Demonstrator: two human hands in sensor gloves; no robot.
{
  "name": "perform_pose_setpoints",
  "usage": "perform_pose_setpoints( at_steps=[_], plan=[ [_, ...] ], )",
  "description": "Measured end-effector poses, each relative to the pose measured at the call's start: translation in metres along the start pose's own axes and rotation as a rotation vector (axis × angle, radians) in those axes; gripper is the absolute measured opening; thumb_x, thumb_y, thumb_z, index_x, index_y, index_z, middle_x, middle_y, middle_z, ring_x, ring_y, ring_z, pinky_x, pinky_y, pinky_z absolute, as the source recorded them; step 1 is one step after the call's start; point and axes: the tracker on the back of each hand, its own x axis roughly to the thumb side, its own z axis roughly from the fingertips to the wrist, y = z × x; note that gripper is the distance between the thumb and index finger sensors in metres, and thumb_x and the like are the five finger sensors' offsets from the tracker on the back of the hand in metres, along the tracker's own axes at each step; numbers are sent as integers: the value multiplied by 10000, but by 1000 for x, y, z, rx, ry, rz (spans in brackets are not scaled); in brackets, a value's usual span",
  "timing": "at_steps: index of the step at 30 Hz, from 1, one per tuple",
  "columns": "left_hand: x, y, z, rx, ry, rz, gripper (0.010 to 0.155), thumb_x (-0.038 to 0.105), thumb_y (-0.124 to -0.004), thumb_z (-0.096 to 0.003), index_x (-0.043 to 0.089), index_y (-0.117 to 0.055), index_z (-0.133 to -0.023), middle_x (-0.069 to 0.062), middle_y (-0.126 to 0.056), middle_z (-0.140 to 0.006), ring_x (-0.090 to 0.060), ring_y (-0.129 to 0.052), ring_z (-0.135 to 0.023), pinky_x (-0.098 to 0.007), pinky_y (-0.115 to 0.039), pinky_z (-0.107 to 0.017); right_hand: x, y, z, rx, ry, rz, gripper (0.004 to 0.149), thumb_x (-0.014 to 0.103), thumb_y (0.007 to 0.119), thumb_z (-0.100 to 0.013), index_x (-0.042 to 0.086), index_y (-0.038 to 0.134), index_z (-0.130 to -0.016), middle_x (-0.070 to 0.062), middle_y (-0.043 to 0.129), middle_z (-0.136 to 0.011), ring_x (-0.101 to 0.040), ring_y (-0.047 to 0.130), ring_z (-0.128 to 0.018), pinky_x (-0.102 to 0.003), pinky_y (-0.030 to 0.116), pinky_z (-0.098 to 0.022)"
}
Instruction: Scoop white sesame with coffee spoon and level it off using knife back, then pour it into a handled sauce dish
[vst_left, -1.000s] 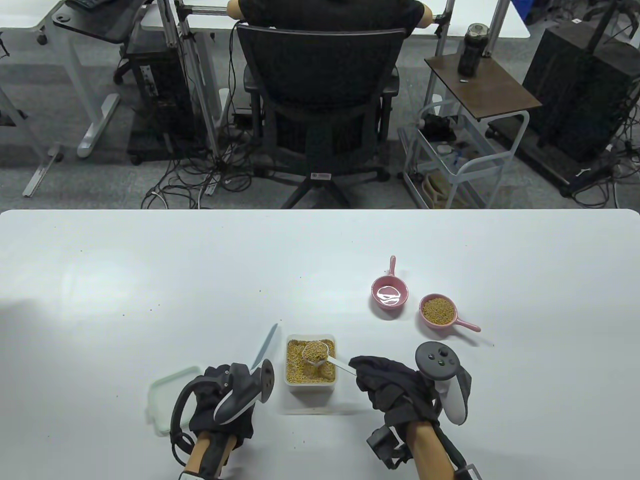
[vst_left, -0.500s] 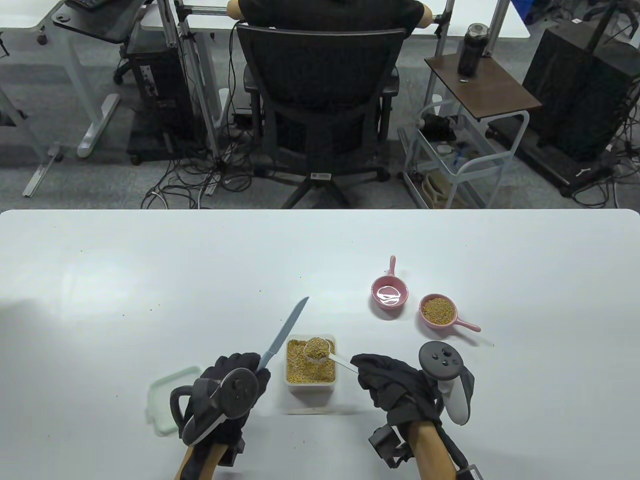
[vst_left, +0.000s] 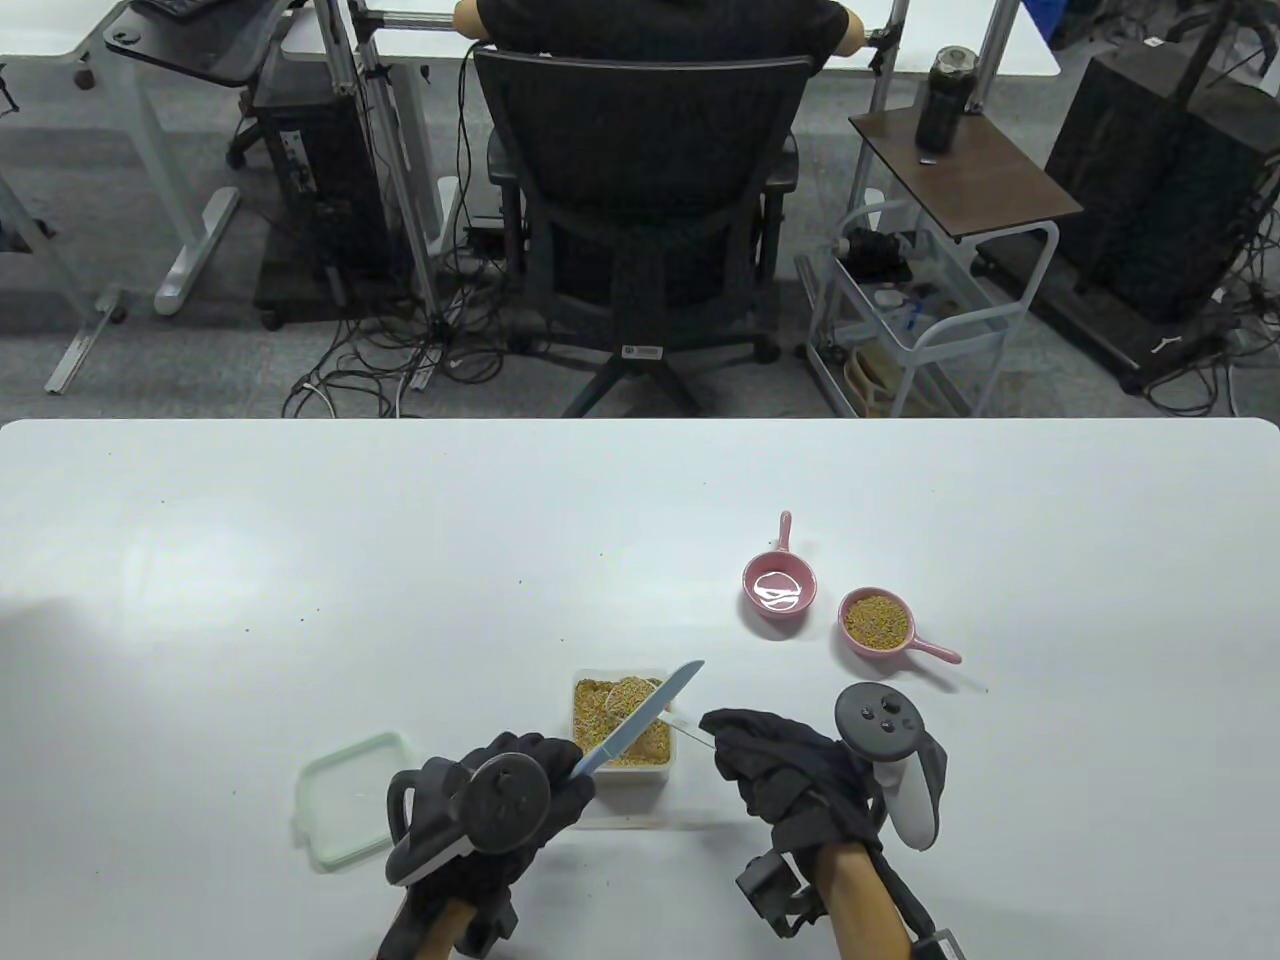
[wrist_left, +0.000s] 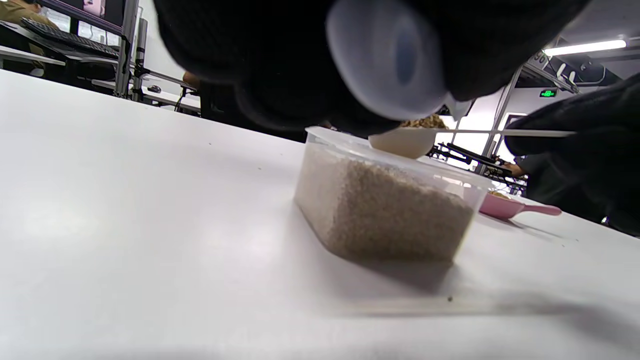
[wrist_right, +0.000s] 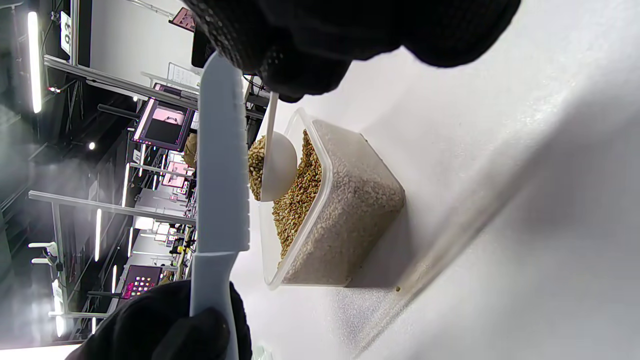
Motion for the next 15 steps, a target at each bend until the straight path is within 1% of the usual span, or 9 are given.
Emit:
perform_pose_setpoints(
  at_steps=[3, 15],
  plan=[
    [0, -1, -1, -21, 12, -25, 434, 539, -774, -522, 298, -864, -871, 25, -979, -675, -233, -978, -606, -404, -811, -550, 0, 0, 0, 3, -2, 1, 401, 230, 755, -593, 83, 855, -953, -141, 927, -671, -129, 888, -328, -462, 810, -440],
    [-12, 0, -2, -53, 83, -26, 433, 534, -773, -524, 290, -864, -870, 20, -978, -673, -238, -976, -604, -409, -807, -550, 1, -1, 0, 4, -7, 14, 402, 222, 761, -587, 78, 860, -949, -148, 926, -670, -136, 887, -330, -467, 808, -443]
  ],
)
